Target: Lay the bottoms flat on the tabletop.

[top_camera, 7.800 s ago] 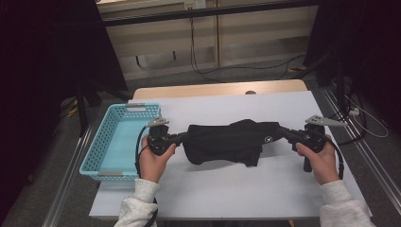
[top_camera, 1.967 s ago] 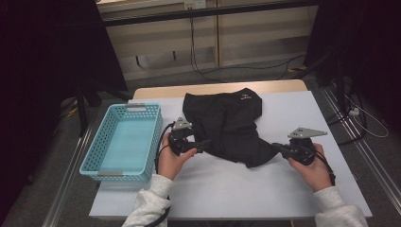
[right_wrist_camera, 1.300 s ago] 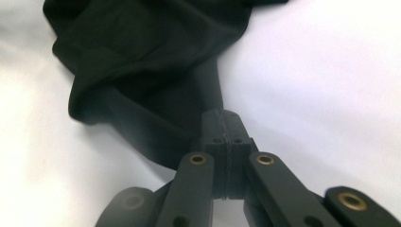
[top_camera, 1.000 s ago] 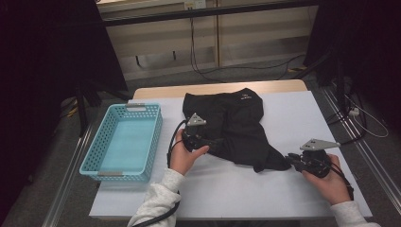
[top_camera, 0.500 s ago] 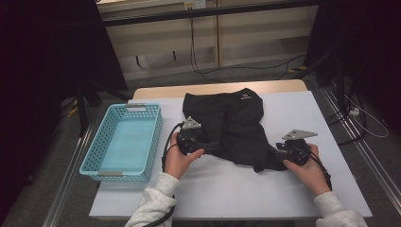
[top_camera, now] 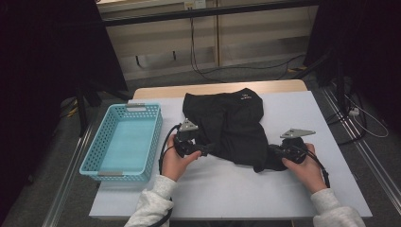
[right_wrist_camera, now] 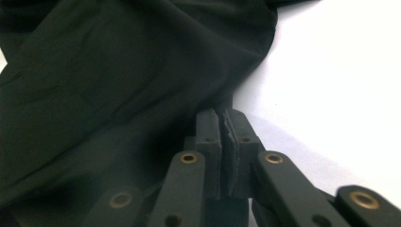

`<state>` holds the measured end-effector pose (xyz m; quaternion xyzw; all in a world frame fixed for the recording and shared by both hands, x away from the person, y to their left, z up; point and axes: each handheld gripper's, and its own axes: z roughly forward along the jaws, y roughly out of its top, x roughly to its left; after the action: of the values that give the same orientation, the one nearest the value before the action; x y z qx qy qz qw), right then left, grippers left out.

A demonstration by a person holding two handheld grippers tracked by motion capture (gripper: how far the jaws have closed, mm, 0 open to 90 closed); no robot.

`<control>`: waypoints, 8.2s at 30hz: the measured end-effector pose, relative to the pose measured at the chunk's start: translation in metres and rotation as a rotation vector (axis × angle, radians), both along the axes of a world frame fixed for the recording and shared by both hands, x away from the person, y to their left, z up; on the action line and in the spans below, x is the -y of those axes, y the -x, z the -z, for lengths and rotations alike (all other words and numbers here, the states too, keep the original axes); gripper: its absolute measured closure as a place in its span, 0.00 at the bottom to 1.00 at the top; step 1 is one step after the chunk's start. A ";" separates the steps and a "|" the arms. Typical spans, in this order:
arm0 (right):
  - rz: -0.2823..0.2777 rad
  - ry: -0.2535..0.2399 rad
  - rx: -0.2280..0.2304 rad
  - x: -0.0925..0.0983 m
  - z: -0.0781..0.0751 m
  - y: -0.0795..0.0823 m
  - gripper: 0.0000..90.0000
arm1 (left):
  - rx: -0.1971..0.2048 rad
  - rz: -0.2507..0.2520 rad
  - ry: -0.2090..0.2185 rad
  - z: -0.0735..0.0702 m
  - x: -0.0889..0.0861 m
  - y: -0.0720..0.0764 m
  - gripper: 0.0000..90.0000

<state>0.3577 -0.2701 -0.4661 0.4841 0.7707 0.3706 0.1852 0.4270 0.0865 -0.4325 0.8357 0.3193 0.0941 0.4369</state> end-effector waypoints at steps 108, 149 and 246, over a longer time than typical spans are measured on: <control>0.225 0.055 0.089 0.047 -0.013 0.008 0.96 | -0.036 0.060 -0.047 0.008 0.027 0.002 0.24; 0.052 0.009 0.094 0.021 -0.026 0.023 0.42 | -0.160 0.071 -0.038 0.000 0.021 -0.001 0.95; -0.156 0.054 0.020 -0.015 -0.003 0.043 0.90 | -0.045 0.096 -0.032 -0.015 0.028 0.013 0.28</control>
<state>0.3148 -0.2550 -0.4634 0.4134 0.8140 0.3679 0.1765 0.4135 0.0584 -0.4180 0.8587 0.2871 0.0594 0.4202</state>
